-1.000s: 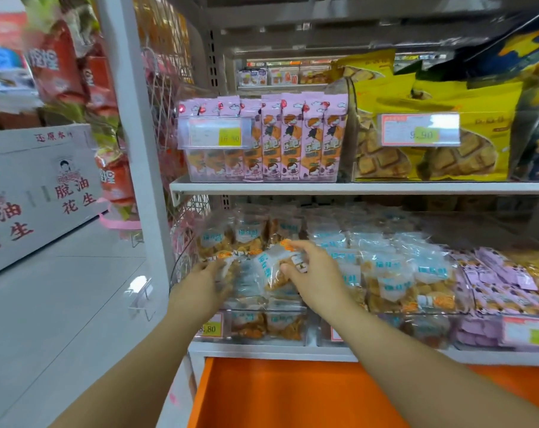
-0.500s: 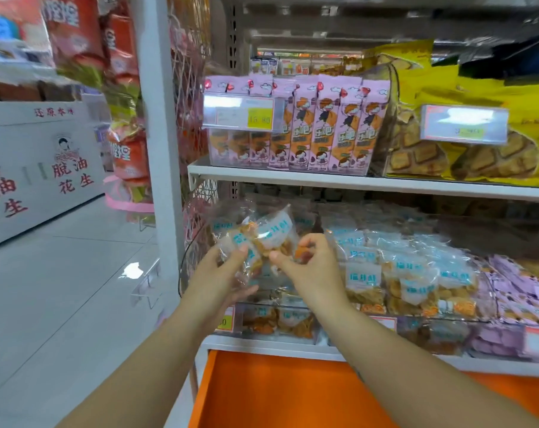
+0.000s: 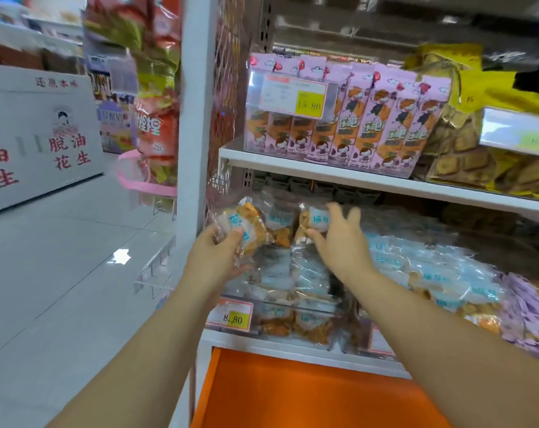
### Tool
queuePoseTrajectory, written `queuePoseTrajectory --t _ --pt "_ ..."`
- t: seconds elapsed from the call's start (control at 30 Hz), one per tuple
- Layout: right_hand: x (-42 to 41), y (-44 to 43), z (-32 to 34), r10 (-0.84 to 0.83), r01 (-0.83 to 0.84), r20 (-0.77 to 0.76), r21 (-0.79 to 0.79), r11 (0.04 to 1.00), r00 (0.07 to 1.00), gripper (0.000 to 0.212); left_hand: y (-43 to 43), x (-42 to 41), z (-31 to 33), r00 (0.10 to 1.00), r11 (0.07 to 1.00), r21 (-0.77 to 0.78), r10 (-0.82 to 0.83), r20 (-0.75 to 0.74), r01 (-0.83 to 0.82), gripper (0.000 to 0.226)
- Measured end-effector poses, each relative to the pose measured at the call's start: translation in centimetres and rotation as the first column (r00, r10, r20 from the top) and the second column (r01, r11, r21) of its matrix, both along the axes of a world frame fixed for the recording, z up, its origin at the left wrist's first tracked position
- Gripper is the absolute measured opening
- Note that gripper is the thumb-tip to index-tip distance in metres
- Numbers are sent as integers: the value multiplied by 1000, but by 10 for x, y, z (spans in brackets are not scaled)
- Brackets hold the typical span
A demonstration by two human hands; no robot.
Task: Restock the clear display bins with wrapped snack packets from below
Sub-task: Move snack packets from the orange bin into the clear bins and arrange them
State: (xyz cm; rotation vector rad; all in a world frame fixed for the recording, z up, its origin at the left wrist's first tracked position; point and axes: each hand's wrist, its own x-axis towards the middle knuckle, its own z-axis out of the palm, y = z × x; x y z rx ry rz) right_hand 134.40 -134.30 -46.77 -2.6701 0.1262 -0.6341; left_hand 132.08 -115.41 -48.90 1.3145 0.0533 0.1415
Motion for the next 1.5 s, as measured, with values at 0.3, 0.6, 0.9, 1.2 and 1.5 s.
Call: queuePoseTrajectory --t 0.3,0.6,0.9,1.2,1.5 --pt "44 7 -5 -183 68 -257 -401 914 949 61 6 2 -5 998 998 27 -60 -23 60 15" --pt "17 18 -17 46 -19 16 -743 668 999 49 12 -2 -5 998 998 11 -58 -25 58 6" --pt "23 9 3 -47 -30 -101 -650 759 994 54 8 -6 -7 998 998 29 -61 -17 61 8" --pt "11 11 -31 -18 -156 -366 -440 884 930 87 6 -7 -12 998 997 49 -61 -33 62 6" --pt "-12 10 9 154 -243 -287 -304 921 945 65 3 -27 -7 998 966 251 -64 24 56 21"
